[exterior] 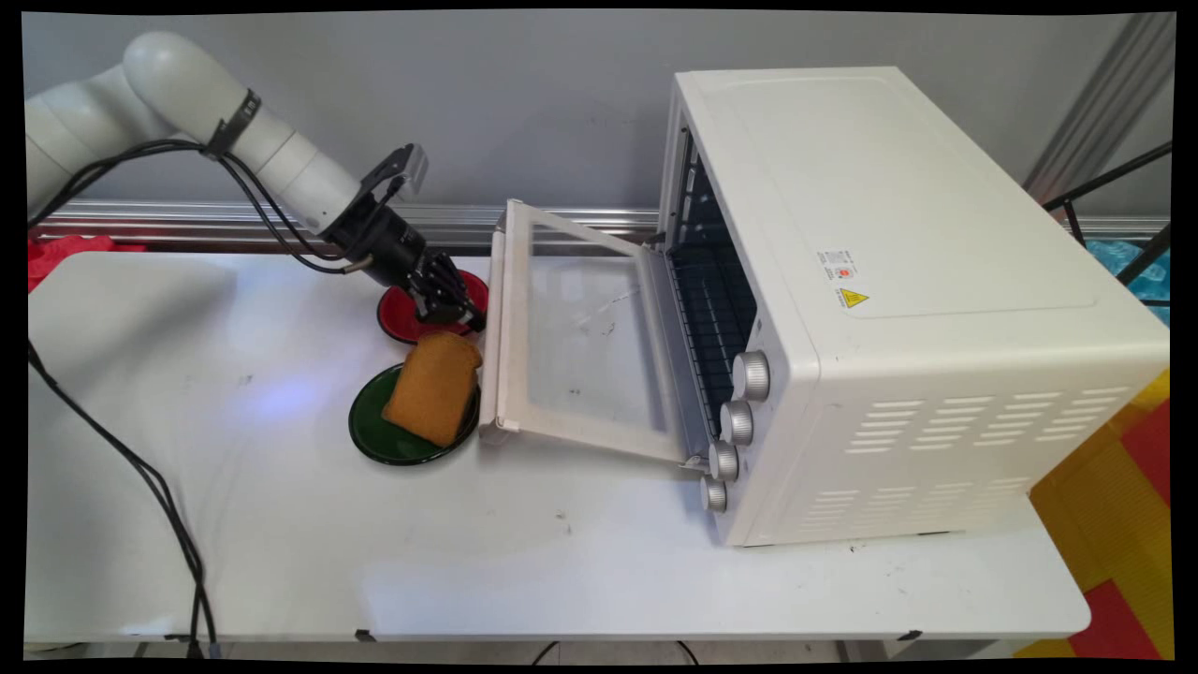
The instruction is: Close the oven
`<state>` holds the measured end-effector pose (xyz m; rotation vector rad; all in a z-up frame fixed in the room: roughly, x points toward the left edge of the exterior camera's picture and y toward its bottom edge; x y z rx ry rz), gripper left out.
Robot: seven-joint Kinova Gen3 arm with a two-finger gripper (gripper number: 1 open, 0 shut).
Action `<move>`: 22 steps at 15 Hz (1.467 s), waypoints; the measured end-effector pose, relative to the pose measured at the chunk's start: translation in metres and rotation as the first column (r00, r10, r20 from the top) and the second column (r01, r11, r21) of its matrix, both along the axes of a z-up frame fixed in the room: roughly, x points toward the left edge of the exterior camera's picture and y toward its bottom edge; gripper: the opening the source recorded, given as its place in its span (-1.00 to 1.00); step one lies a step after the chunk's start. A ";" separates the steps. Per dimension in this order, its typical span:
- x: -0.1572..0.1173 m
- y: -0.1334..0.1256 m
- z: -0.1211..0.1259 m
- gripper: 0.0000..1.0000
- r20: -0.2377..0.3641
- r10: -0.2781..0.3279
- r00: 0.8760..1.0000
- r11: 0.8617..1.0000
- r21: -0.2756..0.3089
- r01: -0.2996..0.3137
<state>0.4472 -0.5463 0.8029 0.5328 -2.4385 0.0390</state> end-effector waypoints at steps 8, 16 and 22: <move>-0.003 0.002 -0.001 -1.00 -0.079 0.005 0.997 1.000 -0.011 -0.006; -0.006 0.003 0.019 -1.00 -0.166 0.031 0.986 0.999 -0.034 -0.037; -0.018 -0.002 0.039 -1.00 -0.238 0.055 0.970 0.996 -0.056 -0.070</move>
